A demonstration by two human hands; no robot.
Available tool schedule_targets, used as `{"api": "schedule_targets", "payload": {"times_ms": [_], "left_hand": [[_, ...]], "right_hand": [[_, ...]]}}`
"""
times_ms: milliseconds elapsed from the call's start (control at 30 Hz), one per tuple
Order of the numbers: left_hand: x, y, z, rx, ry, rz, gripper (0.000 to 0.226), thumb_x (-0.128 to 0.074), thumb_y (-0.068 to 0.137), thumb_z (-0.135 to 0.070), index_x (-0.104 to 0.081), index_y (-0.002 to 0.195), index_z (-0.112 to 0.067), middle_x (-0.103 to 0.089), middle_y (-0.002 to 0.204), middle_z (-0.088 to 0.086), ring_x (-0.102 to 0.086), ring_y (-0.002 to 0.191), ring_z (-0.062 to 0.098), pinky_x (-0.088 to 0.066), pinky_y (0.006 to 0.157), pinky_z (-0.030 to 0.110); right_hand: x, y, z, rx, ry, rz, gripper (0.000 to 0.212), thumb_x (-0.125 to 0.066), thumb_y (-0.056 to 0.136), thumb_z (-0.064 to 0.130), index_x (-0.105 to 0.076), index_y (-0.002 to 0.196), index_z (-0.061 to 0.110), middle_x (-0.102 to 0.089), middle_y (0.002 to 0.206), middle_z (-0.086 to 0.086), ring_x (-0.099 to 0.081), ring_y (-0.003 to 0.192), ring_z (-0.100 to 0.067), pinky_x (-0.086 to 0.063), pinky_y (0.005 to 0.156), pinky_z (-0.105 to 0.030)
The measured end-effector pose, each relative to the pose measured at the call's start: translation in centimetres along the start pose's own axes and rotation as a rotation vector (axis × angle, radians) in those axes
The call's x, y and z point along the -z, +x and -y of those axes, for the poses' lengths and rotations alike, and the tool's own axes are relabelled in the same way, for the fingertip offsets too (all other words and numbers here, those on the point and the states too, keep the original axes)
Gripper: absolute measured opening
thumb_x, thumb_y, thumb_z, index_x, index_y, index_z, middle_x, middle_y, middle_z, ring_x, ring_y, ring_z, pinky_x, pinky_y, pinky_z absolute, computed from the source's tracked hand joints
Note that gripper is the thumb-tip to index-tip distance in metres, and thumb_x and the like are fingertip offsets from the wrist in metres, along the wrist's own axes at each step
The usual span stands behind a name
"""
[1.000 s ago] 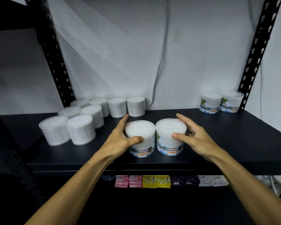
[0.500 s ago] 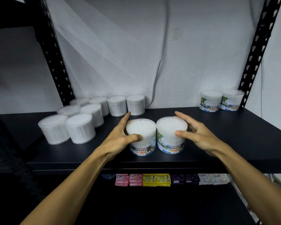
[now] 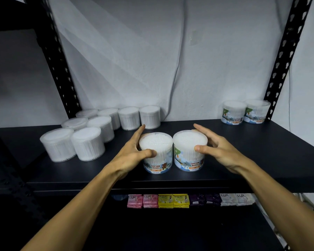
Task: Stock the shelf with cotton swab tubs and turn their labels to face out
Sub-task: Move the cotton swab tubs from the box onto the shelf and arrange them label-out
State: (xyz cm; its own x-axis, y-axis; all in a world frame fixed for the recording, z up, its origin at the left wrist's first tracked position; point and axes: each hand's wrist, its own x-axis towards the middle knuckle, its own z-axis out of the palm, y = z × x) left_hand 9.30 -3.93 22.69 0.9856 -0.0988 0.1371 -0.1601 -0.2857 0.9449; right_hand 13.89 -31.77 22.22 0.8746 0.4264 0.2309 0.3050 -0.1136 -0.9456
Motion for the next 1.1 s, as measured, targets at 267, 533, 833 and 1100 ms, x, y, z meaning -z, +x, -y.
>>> {"api": "schedule_targets", "payload": {"times_ms": [267,533,833,1100], "left_hand": [[0.3,0.0,-0.1,-0.009,-0.019,0.038,0.113,-0.077,0.051,-0.037,-0.024,0.152,-0.037,-0.052,0.133,-0.017,-0.053,0.118,-0.003,-0.039,0.098,0.017],[1.4,-1.8,-0.7,-0.077,0.152,0.014,0.102,-0.087,0.067,-0.04,-0.027,0.15,-0.041,-0.043,0.141,-0.02,-0.045,0.117,-0.017,-0.042,0.096,0.015],[0.8,-2.4,0.1,-0.079,0.305,-0.097,0.055,-0.08,0.079,-0.027,-0.06,0.129,-0.037,-0.066,0.121,-0.01,-0.061,0.107,-0.006,-0.048,0.088,0.01],[-0.5,-0.5,0.4,-0.071,0.253,-0.107,0.053,-0.08,0.079,-0.027,-0.062,0.127,-0.037,-0.069,0.117,-0.009,-0.063,0.106,-0.004,-0.051,0.097,0.027]], "right_hand": [[0.2,0.1,-0.1,-0.009,0.002,0.024,0.076,-0.079,0.069,0.027,-0.04,0.132,0.044,-0.051,0.131,0.022,-0.046,0.123,0.005,-0.042,0.092,-0.01],[0.7,-1.4,0.3,-0.002,-0.106,0.025,0.074,-0.073,0.072,0.045,-0.033,0.134,0.052,-0.045,0.14,0.018,-0.045,0.127,0.0,-0.041,0.104,-0.027],[0.2,-2.1,-0.7,0.069,-0.237,-0.093,0.048,-0.073,0.078,0.027,-0.059,0.123,0.036,-0.054,0.127,0.008,-0.052,0.12,-0.007,-0.052,0.092,-0.027],[1.6,-1.2,-0.7,0.026,-0.199,-0.089,0.046,-0.074,0.079,0.02,-0.06,0.119,0.037,-0.055,0.13,0.008,-0.053,0.119,-0.004,-0.048,0.095,-0.024]]}}
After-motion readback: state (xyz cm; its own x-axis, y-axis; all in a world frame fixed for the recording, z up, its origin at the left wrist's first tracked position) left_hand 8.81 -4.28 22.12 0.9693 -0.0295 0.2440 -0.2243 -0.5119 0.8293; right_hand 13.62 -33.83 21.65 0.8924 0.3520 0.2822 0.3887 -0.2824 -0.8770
